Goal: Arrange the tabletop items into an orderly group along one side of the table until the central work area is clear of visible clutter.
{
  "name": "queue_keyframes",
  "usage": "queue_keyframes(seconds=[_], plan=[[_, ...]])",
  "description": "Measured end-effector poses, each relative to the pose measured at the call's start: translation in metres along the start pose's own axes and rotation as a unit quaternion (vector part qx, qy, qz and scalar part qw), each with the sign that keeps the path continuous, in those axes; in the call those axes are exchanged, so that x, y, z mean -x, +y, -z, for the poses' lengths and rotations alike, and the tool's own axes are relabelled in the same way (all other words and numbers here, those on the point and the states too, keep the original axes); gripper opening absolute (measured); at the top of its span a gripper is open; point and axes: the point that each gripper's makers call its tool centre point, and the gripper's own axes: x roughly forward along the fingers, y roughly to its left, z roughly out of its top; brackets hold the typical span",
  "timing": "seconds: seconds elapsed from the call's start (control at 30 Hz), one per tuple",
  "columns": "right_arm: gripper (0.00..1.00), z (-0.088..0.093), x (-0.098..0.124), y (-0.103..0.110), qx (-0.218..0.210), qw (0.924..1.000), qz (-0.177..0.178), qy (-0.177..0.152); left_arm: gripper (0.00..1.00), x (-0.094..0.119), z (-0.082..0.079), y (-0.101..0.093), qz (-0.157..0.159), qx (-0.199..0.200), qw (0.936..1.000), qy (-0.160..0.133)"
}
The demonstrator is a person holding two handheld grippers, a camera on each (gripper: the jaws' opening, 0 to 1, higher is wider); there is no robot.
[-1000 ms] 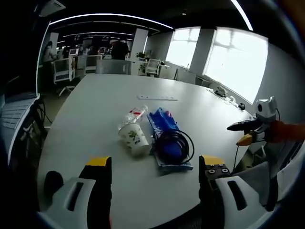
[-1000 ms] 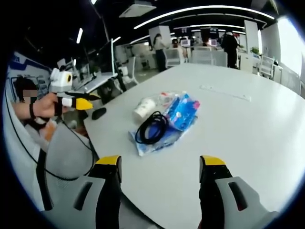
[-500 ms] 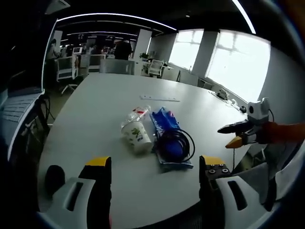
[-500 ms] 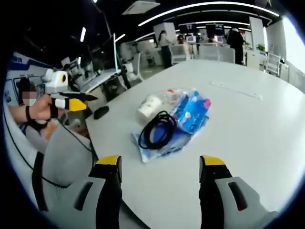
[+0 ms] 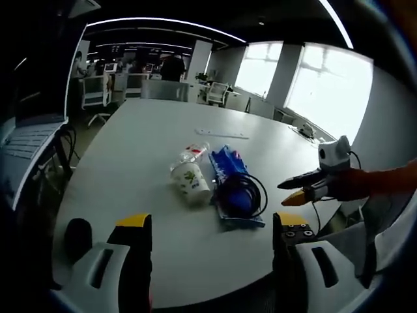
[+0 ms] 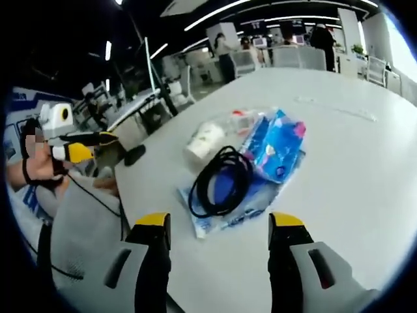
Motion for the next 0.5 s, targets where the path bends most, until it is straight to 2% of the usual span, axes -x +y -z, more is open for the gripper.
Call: queue_keyframes(seconds=[0.17, 0.5], plan=[[0.58, -0.006, -0.017, -0.004, -0.024, 0.9997, -0.001, -0.006, 0.78, 0.003, 0.001, 0.0, -0.003, -0.001, 1.0, 0.0], [0.56, -0.011, -0.035, -0.012, -0.04, 0.9992, -0.003, -0.004, 0.78, 0.007, -0.004, 0.009, -0.012, 0.0, 0.9999, -0.004]])
